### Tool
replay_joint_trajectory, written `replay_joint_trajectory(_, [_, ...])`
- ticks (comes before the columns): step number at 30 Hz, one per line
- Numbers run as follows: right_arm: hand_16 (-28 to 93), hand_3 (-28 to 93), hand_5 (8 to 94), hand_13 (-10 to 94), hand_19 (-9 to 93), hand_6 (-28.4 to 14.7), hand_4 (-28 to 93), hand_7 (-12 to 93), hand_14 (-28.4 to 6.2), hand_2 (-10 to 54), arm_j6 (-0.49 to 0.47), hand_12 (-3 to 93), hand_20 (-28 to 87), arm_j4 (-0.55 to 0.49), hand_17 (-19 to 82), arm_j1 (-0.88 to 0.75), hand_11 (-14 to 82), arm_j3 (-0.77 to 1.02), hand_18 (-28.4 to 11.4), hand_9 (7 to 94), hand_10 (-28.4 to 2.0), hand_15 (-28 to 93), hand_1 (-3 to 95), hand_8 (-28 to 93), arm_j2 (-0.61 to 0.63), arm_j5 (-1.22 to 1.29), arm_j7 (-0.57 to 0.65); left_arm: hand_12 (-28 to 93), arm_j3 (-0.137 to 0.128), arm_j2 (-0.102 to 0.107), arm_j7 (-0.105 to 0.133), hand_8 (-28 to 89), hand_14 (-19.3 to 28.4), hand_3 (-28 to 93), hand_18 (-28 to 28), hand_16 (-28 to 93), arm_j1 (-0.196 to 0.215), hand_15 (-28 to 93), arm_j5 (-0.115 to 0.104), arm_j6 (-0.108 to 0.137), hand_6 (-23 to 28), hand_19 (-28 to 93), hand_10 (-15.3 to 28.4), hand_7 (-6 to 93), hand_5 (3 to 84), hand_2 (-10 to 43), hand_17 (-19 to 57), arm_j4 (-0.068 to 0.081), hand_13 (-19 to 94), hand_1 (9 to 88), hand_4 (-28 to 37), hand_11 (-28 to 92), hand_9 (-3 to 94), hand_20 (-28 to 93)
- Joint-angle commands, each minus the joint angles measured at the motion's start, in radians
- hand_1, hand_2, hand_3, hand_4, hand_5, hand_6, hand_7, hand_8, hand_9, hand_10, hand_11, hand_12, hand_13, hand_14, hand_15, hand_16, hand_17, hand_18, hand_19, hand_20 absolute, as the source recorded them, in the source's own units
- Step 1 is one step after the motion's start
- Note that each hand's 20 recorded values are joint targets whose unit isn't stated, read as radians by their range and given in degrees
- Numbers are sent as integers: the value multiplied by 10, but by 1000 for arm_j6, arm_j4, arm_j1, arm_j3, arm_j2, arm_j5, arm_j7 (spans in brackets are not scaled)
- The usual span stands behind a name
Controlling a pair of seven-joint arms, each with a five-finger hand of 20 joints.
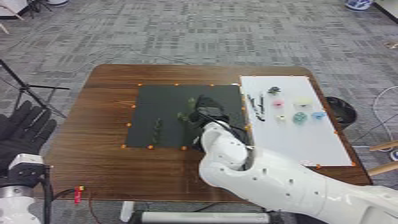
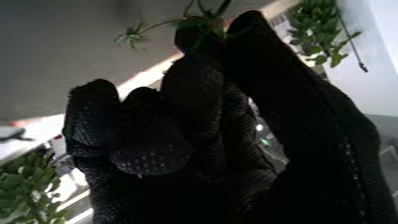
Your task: Arrange flowers
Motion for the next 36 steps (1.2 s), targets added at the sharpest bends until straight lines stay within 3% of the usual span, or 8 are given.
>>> replay_joint_trajectory(1, [489, 660, 686, 786, 886, -52, -143, 380, -105, -95, -48, 428, 295, -46, 440, -35, 512, 4, -262, 813, -132, 723, 455, 168, 1, -10, -2, 106, 7, 1, 7, -77, 163, 732, 161, -32, 5, 304, -11, 22, 110, 360, 172, 98, 428, 156, -68, 3, 253, 282, -283, 221, 334, 109])
replay_joint_trajectory(3, [487, 677, 699, 780, 884, -65, -144, 282, -110, -86, -51, 415, 294, -59, 431, -44, 501, 6, -266, 811, -138, 721, 428, 148, 3, -9, -6, 106, 7, 0, 6, -77, 163, 731, 161, -32, 7, 305, -8, 26, 111, 360, 172, 98, 429, 156, -67, 2, 253, 282, -283, 222, 334, 109])
replay_joint_trajectory(7, [481, 696, 704, 777, 882, -71, -144, 212, -111, -71, -68, 402, 293, -76, 426, -56, 493, 13, -267, 813, -140, 720, 400, 71, 8, -22, -16, 106, 7, -2, 9, -77, 163, 733, 161, -33, 8, 306, -9, 26, 112, 360, 172, 99, 431, 157, -67, 3, 254, 279, -283, 224, 336, 109])
replay_joint_trajectory(10, [479, 703, 684, 773, 883, -74, -139, 208, -114, -53, -58, 401, 291, -96, 424, -62, 491, 22, -268, 807, -144, 723, 376, -47, 26, -58, -29, 105, 5, -6, 15, -77, 163, 733, 161, -34, 11, 309, -13, 27, 112, 361, 172, 100, 431, 157, -67, 2, 254, 278, -283, 225, 336, 110])
replay_joint_trajectory(16, [483, 696, 644, 724, 878, -88, -147, 206, -143, 53, -90, 399, 294, -183, 378, -101, 497, 61, -280, 753, -167, 740, 309, -63, 102, -106, -58, 105, 2, -18, 27, -78, 163, 733, 162, -35, 24, 311, -16, 30, 112, 362, 173, 102, 432, 158, -68, -1, 254, 278, -283, 227, 336, 110])
replay_joint_trajectory(19, [470, 692, 634, 710, 877, -96, -143, 219, -150, 90, -145, 348, 291, -213, 372, -137, 427, 105, -282, 739, -182, 740, 287, -53, 122, -109, -68, 106, -4, -23, 28, -78, 163, 732, 161, -35, 34, 312, -20, 33, 112, 363, 173, 103, 432, 159, -67, -3, 255, 279, -283, 228, 336, 110])
replay_joint_trajectory(24, [378, 685, 609, 734, 872, -118, -134, 344, -130, 121, -243, 193, 251, -233, 374, -158, 182, 153, -279, 715, -225, 667, 270, -82, 120, 15, -82, 106, -2, -23, 29, -79, 163, 732, 162, -36, 31, 313, -24, 34, 112, 364, 173, 104, 433, 159, -68, -1, 255, 279, -283, 229, 337, 110])
replay_joint_trajectory(36, [327, 691, 610, 748, 848, -121, -131, 410, -120, 161, -274, 150, 232, -227, 367, -195, 137, 152, -273, 683, -236, 609, 260, -98, 82, 89, -127, 105, 1, -18, 12, -79, 163, 734, 161, -36, 25, 315, -17, 22, 112, 363, 174, 104, 432, 160, -67, 6, 255, 278, -283, 230, 337, 108])
